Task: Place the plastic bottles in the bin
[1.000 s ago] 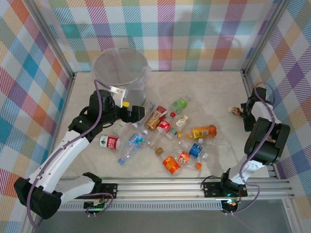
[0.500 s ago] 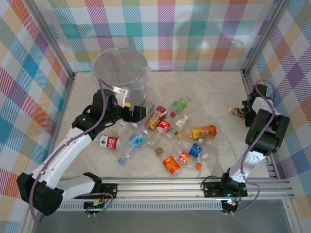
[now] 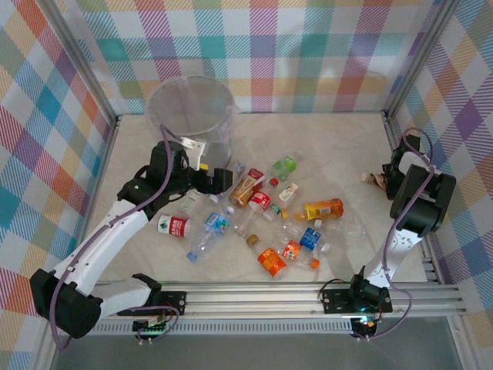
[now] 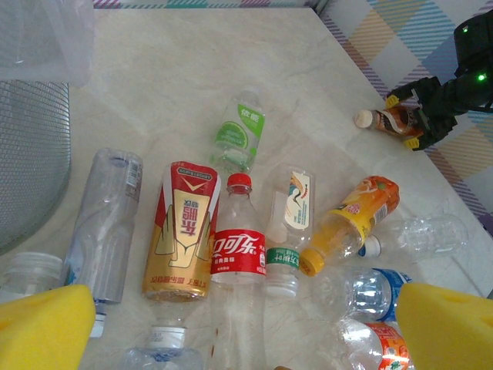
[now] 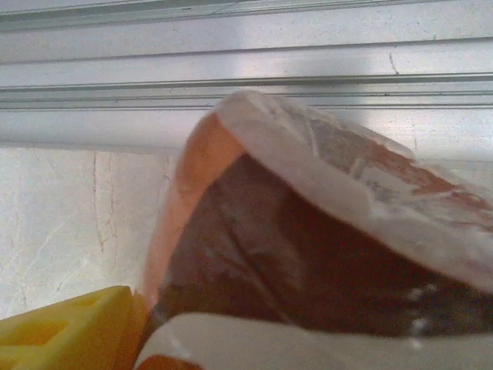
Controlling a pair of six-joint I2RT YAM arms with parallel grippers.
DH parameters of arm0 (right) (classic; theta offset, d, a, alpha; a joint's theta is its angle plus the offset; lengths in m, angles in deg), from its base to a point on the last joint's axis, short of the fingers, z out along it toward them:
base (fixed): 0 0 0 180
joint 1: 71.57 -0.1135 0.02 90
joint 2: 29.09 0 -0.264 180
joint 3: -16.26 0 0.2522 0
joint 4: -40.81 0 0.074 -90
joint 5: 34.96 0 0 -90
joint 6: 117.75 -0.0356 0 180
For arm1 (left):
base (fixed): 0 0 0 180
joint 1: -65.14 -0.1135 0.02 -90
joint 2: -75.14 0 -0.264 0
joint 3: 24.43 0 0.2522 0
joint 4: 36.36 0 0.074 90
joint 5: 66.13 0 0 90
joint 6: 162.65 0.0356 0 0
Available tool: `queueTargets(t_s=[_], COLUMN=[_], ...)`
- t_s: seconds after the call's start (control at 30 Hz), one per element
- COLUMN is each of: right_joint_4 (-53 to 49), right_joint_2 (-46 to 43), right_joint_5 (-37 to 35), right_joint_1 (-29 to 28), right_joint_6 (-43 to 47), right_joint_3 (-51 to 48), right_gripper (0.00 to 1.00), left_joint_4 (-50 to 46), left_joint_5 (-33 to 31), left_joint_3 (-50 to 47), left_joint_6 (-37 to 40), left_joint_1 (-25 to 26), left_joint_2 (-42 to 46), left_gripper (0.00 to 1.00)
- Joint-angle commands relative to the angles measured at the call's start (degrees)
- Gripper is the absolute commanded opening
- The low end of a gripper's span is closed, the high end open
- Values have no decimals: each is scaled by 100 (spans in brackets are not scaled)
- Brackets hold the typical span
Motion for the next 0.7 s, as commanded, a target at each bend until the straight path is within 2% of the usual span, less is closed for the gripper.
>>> queueTargets(t_s=[0.0,0.17,0.47,0.67], right_joint_4=[-40,-70,-170,-369], right_joint_2=[110,99,167,-90], right_joint_5=[102,74,186,-103], right_joint_1=[11,-119,-623,-1020], right_joint_6=[67,273,1416,2268], right_joint_3=[92,143,419,705], right_gripper=[72,64,64,64], left_joint_4=[195,91,-253,-381], left_joint_5=[27,177,322,260], left_joint_3=[49,104,717,1188], left_joint_6=[64,212,309,320], left_joint_1=[68,68,76,77], left_joint_2=[-11,7,-75,-155], left_gripper=[100,100,100,100])
